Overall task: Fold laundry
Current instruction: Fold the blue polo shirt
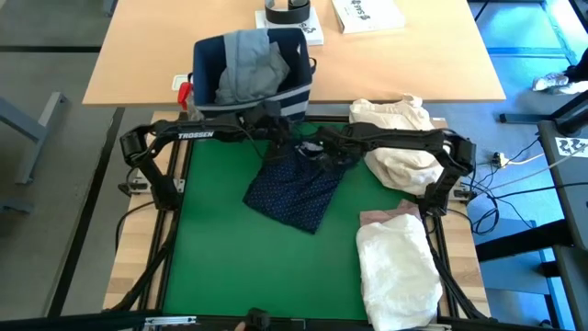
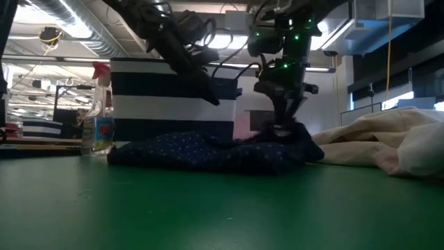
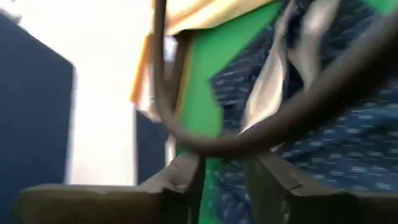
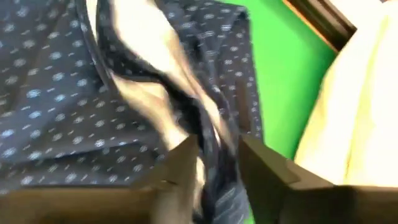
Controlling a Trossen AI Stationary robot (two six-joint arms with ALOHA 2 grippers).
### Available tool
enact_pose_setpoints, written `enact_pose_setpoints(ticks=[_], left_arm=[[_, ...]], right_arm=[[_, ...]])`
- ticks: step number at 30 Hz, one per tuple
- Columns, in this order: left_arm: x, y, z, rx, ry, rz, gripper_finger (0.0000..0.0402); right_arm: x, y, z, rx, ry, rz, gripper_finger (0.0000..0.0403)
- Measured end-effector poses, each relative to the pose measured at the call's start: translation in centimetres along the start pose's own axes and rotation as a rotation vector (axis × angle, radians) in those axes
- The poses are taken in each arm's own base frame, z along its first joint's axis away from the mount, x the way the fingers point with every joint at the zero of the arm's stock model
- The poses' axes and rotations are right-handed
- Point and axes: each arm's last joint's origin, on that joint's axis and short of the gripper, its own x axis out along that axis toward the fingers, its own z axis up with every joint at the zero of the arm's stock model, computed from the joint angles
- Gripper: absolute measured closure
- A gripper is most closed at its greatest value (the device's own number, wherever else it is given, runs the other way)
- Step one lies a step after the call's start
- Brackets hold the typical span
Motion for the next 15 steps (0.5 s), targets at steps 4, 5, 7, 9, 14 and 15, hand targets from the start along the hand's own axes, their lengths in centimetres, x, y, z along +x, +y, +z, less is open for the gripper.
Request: enact_pose_setpoints(ticks=[4, 5, 7, 9, 14, 15], left_arm=[[-0.9, 0.1, 0.5, 0.005, 0.013, 0.086, 0.0256], [-1.3, 0.1, 0.8, 0.001, 0.004, 0.094, 0.0248], [-2.3, -0.2, 1.2, -0.022, -0.013, 0.078, 0.0234], [-3.0, -0.5, 1.5, -0.064, -0.051, 0.012, 0.0227], [-3.5, -1.7, 0.9, -0.195, -0.051, -0.29, 0.0228], [-3.3, -2.0, 0.6, -0.207, -0.04, -0.338, 0.023]], right_arm=[[-0.2, -0.8, 0.6, 0.028, 0.015, -0.001, 0.0228], [-0.5, -0.8, 0.8, 0.017, 0.011, 0.01, 0.0217], [-1.4, -1.0, 1.3, -0.003, -0.006, 0.036, 0.0199], [-2.5, -1.0, 1.8, -0.026, -0.049, 0.065, 0.0186], [-4.1, 0.3, 2.4, -0.091, -0.158, 0.231, 0.0176], [-4.2, 0.8, 2.4, -0.112, -0.173, 0.273, 0.0176]])
